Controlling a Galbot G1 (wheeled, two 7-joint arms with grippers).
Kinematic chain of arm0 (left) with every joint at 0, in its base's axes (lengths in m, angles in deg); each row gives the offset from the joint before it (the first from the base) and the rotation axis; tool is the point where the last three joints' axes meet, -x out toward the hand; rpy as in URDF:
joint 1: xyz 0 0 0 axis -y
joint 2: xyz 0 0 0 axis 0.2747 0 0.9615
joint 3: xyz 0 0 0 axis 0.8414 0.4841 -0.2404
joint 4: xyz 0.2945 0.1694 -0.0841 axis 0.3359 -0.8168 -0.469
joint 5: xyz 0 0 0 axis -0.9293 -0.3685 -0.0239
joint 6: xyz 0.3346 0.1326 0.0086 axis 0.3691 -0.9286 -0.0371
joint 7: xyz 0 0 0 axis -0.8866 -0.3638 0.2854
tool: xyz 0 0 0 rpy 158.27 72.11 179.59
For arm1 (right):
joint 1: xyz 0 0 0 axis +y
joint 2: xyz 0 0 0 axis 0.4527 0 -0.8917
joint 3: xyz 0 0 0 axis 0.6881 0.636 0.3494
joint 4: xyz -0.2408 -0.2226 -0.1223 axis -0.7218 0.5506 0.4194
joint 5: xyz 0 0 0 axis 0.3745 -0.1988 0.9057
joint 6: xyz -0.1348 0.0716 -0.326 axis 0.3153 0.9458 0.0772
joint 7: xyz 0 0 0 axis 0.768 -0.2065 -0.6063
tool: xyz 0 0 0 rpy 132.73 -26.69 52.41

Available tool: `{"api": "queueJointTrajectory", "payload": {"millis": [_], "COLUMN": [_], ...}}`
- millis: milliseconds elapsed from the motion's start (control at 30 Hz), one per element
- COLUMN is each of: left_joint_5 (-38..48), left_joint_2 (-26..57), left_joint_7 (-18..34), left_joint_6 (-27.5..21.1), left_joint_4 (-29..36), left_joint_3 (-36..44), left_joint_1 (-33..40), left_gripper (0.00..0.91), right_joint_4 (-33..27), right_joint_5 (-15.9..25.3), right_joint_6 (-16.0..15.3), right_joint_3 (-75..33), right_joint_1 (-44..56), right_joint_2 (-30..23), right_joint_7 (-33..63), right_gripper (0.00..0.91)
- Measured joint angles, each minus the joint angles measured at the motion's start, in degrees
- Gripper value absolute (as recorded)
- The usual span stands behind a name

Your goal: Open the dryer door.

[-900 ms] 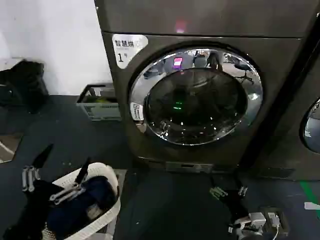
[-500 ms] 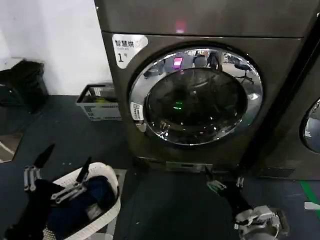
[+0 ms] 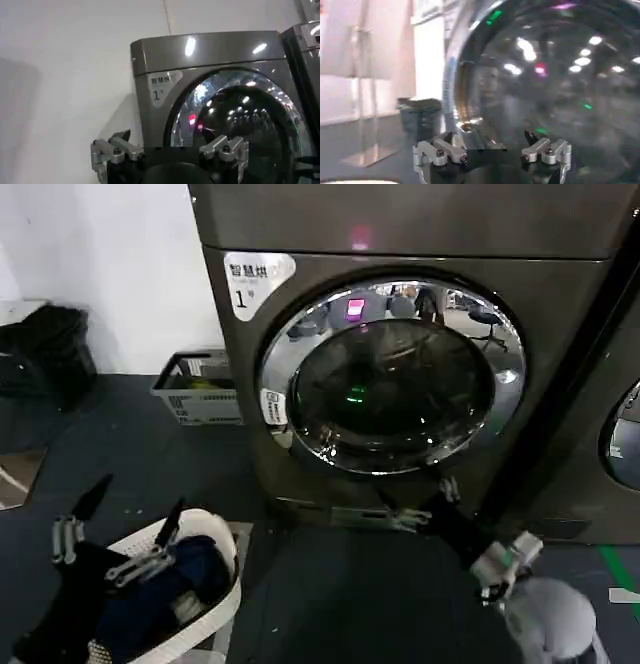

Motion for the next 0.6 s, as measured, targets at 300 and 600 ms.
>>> {"api": "queueJointTrajectory", "payload": {"millis": [300, 600], "left_joint_5": [0.37, -0.75], "left_joint_2": [0.05, 0.80], "left_joint_7": [0.14, 1.06], "left_joint_6": [-0.19, -2.20], "left_joint_4": [0.00, 0.01], "left_joint_3": [0.22, 0.90], "left_joint_1": [-0.39, 0.05], "left_gripper": [0.907, 0.907], "right_joint_4": [-5.39, -12.82], "right_joint_5": [2.12, 4.29], "right_joint_6": [1.53, 3.45], "right_joint_3": [9.67, 18.18], "right_joint_1": [-10.10, -19.19], "right_joint_2": [0.14, -2.28], "right_joint_7": [-0.24, 0.28], "right_gripper": [0.907, 0.907]}}
